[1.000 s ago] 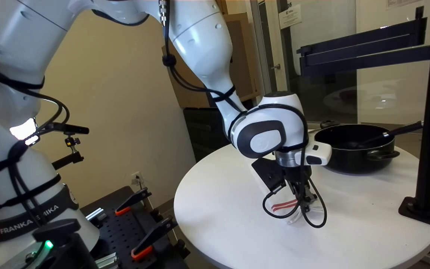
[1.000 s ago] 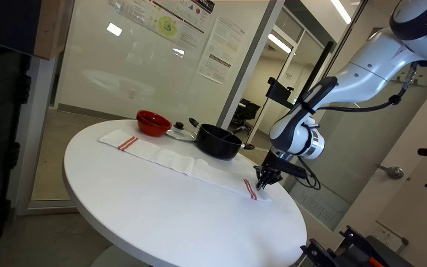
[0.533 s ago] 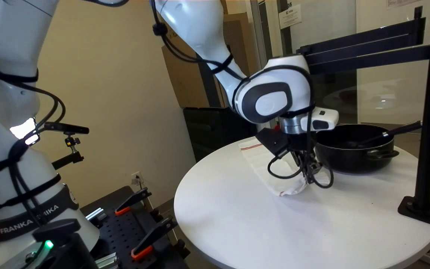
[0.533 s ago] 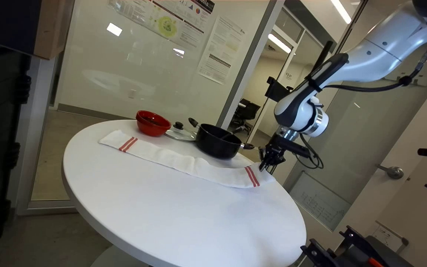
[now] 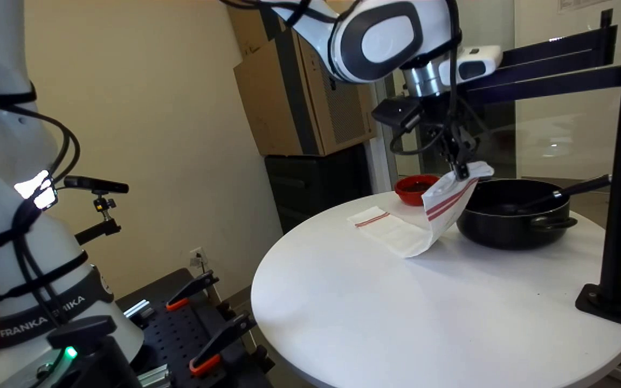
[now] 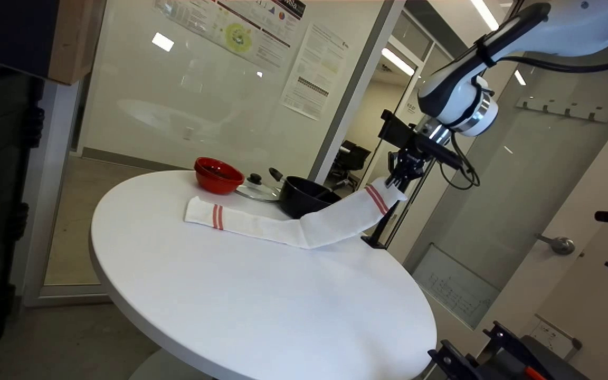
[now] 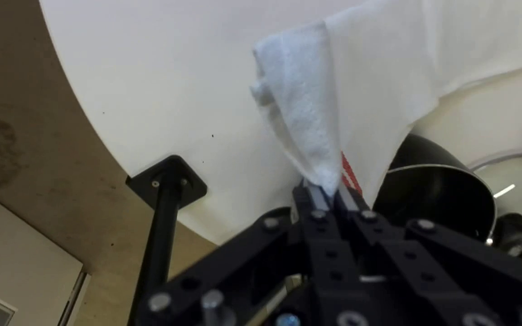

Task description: Fold the tea towel

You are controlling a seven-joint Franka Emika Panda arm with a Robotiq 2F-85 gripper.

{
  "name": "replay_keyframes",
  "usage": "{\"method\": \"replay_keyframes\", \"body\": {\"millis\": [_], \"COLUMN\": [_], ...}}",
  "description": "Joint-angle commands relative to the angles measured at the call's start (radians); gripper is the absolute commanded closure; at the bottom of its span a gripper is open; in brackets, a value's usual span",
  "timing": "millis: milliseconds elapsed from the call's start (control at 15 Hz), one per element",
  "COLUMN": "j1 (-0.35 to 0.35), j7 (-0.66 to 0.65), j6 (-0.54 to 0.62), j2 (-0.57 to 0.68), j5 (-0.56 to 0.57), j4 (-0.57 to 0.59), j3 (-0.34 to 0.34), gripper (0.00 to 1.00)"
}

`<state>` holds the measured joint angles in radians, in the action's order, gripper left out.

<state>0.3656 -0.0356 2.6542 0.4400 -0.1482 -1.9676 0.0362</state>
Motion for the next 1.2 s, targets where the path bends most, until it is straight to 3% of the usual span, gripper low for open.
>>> {"method": "replay_keyframes", "body": {"millis": [0,333,733,1133], "j1": [-0.006,-0.03,-0.085,-0.195], "j7": [0.042,0.035,-0.019,-0.083], "j6": [-0.069,-0.099,-0.085,-0.047], "j2": [-0.104,-0.204,-0.238,-0.249], "j5": [-0.07,-0.049,0.097,0.172], "j4": [-0.011,-0.06,-0.216,-0.336], "j3": [0.022,0.082,0.168,0.138], "gripper": [0.98,0.98,0.98,0.98]}}
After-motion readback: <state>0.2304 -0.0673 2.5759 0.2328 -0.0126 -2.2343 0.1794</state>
